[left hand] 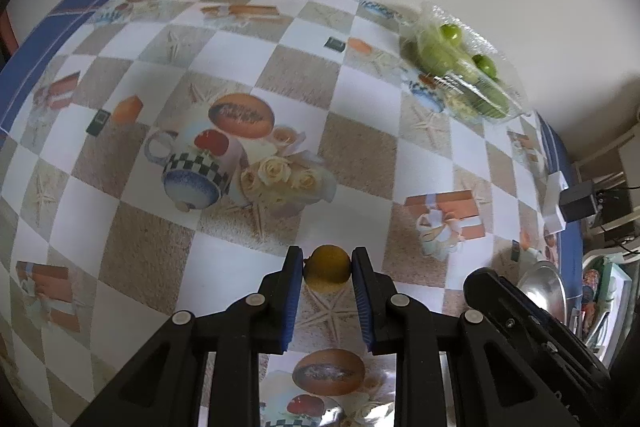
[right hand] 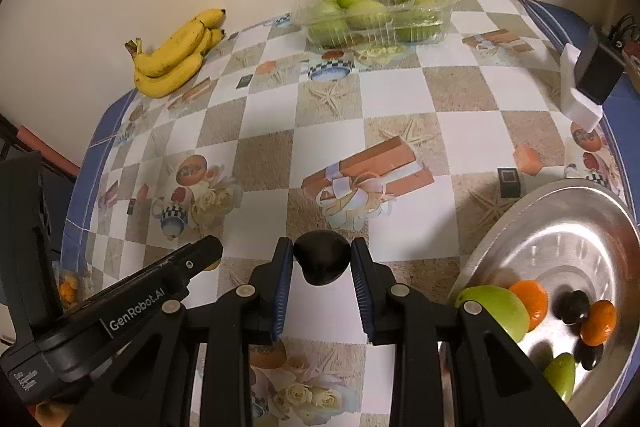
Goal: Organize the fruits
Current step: 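Carry the yellow fruit and dark plum over the steel bowl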
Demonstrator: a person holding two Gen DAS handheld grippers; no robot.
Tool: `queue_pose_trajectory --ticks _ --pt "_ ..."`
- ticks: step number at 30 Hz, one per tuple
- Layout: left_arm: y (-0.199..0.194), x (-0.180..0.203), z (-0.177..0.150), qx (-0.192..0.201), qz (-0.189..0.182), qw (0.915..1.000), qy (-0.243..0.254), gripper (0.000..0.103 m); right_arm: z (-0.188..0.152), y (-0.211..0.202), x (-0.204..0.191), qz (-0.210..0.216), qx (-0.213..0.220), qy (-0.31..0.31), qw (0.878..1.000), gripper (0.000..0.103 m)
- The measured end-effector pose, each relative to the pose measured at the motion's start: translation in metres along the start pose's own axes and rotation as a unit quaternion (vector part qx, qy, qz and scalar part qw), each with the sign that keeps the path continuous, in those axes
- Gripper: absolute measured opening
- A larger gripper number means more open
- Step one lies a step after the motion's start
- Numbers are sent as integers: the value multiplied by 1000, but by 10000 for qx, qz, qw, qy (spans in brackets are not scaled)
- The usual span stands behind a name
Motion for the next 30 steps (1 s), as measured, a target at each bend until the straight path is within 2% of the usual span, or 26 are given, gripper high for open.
queue_pose_trajectory --ticks 19,24,30 --pt "-41 27 -1 369 7 9986 387 27 -11 -32 21 -202 85 202 9996 31" --pt "-45 39 -7 363 -47 9979 525 27 -15 -44 35 -444 163 271 9985 31" --pt "-49 56 -13 349 -155 9968 701 27 -18 -56 53 -522 195 455 9974 31"
Point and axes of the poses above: each gripper's, at about its wrist camera, not at the fingertips, and y roughly the way its jaws point, x to its right, z to its top, the point moved 4 cm from there along y, roughly the way its jaws point, and after that the axes turned 14 degrees about y, right-handed, at the moved point
